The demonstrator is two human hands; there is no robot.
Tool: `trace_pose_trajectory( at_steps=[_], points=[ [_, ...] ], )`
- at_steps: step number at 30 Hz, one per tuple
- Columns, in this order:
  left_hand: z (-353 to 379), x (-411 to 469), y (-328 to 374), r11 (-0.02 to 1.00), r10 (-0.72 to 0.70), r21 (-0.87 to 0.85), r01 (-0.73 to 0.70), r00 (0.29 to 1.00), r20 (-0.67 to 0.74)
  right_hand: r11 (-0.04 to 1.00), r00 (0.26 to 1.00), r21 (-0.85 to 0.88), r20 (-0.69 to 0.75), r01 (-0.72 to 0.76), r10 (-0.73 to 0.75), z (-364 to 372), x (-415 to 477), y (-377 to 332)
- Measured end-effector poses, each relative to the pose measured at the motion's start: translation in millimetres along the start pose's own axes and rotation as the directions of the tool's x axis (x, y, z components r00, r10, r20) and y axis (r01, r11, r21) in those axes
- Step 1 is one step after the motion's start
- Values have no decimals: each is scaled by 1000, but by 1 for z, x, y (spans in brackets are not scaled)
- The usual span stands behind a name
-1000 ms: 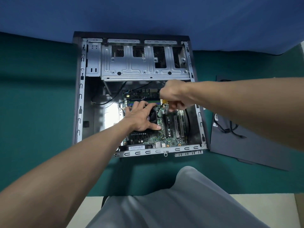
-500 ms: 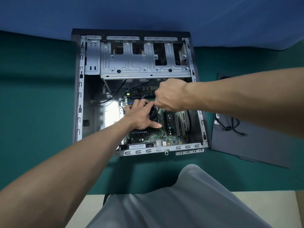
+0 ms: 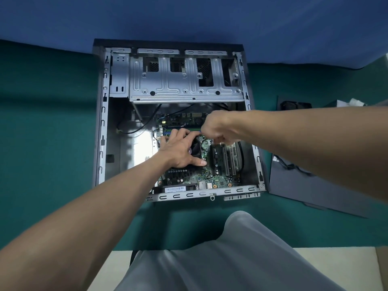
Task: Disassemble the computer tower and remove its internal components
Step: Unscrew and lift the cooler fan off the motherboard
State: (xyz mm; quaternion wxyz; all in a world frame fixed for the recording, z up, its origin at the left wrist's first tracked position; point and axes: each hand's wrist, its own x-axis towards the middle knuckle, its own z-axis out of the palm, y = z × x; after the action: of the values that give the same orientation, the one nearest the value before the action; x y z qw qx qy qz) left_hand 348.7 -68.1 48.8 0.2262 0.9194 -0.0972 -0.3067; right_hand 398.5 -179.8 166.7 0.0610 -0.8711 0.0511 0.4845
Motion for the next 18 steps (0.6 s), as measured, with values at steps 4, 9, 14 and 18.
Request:
trace_pose_trajectory(
  at_steps=[4,9,14,18],
  points=[
    [0,-1,1,1000,-10,27,10,1000,1,527,905,-823,-38,212,-423,0,-11,-7],
    [-1,-1,1,999,-20,29,20,1000,9,-53,746,-967,226,248,-626,-4,-8,-8],
    [-1,-1,0,1000,6,-5,-6,1000,-3,800,921,-522,-67,296,-384,-15,0,-3],
    [-1,-1,-1,1000,6,-15,-6,1000,-12,950,993,298,104,-90,62,-19,9,6]
  ],
)
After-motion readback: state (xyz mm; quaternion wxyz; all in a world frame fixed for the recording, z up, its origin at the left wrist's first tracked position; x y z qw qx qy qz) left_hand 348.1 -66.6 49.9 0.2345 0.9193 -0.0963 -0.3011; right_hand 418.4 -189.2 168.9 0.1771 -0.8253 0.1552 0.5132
